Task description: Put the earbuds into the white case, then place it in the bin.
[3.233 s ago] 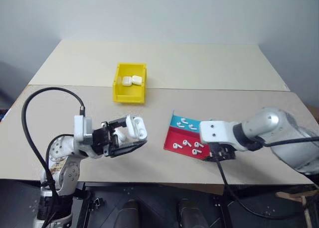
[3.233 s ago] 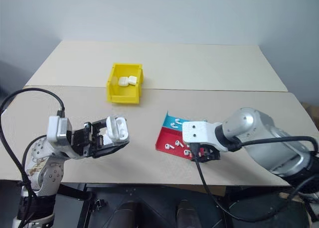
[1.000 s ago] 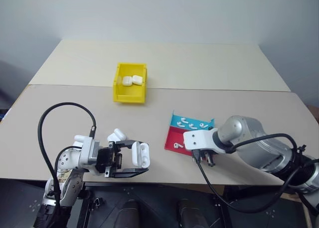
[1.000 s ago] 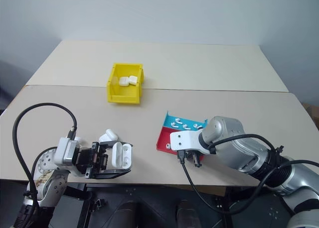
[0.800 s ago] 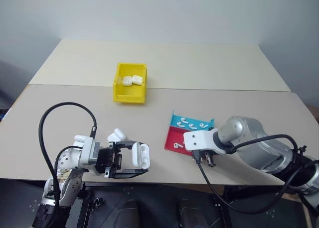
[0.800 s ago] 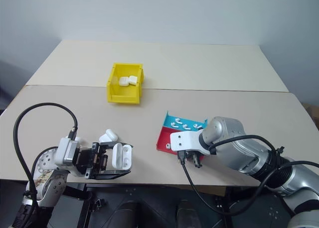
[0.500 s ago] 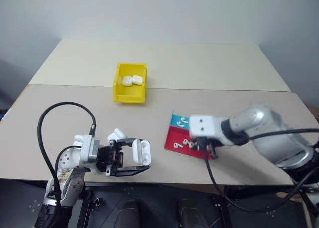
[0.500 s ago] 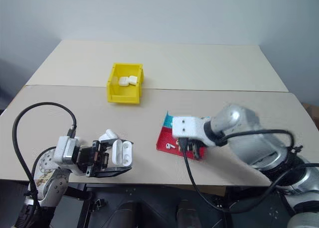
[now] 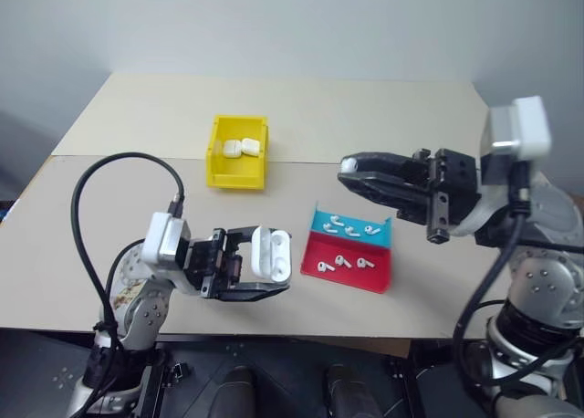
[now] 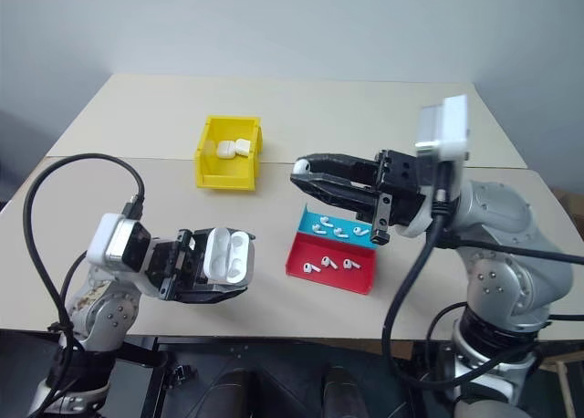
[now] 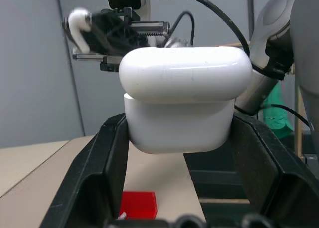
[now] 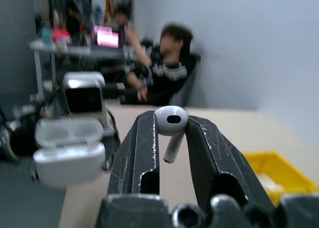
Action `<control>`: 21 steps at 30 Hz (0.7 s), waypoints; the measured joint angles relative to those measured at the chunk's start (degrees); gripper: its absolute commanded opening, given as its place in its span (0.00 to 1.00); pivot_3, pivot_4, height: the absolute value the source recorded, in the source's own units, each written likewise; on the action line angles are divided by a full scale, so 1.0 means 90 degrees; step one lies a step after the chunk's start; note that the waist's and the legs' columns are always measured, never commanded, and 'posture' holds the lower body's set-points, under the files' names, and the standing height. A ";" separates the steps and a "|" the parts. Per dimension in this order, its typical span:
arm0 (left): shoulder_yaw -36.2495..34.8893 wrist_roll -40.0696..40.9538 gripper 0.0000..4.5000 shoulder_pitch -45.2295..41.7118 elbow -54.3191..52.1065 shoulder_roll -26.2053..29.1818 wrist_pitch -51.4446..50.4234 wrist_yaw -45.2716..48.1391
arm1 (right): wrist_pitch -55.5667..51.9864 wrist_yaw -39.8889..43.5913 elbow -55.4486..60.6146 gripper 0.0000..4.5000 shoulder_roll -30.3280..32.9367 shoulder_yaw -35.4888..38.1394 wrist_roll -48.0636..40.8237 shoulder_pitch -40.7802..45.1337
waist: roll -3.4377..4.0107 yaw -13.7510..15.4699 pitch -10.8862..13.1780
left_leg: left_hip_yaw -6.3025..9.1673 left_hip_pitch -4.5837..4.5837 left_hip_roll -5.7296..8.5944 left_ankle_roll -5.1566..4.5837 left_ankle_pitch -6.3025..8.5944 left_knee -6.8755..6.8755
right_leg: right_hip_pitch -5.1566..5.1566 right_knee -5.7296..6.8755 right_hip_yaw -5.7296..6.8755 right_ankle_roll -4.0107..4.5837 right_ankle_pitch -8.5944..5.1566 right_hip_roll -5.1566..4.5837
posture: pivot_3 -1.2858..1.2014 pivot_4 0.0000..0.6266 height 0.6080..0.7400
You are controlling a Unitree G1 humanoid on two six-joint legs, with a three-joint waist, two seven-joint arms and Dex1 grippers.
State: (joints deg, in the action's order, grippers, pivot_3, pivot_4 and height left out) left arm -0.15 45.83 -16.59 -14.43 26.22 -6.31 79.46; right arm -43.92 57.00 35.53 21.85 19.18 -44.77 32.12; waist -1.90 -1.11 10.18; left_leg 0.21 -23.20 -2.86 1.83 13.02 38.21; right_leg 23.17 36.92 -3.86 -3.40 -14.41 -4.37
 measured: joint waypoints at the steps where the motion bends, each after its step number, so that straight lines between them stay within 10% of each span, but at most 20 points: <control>1: 0.0050 -0.0083 0.61 -0.0131 0.0125 -0.0059 0.0002 0.0018 | 0.0294 0.0019 0.0002 0.14 -0.0093 -0.0026 -0.0051 -0.0124 | 0.0000 0.0004 0.0000 | 0.0001 0.0000 0.0000 0.0000 0.0000 0.0000 | 0.0000 -0.0001 0.0000 0.0000 0.0000 0.0001 | 0.52 0.24 1.00; 21: 0.0248 -0.0315 0.61 -0.0522 0.0233 -0.0340 -0.0088 -0.0002 | 0.2858 0.0595 -0.0580 0.14 -0.0072 -0.1724 0.0340 -0.0722 | 0.0000 -0.0006 0.0000 | 0.0001 0.0001 0.0001 0.0000 0.0000 -0.0001 | 0.0000 -0.0002 0.0000 0.0000 0.0000 0.0001 | 0.52 0.24 1.00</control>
State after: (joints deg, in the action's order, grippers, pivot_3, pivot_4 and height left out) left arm 2.08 43.00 -21.29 -12.33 23.16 -7.10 79.45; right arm -18.20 62.36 30.31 21.21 3.67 -41.72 25.62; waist -1.90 -1.17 10.18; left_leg 0.22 -23.19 -2.85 1.83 13.02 38.19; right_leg 23.17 36.91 -3.86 -3.40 -14.42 -4.37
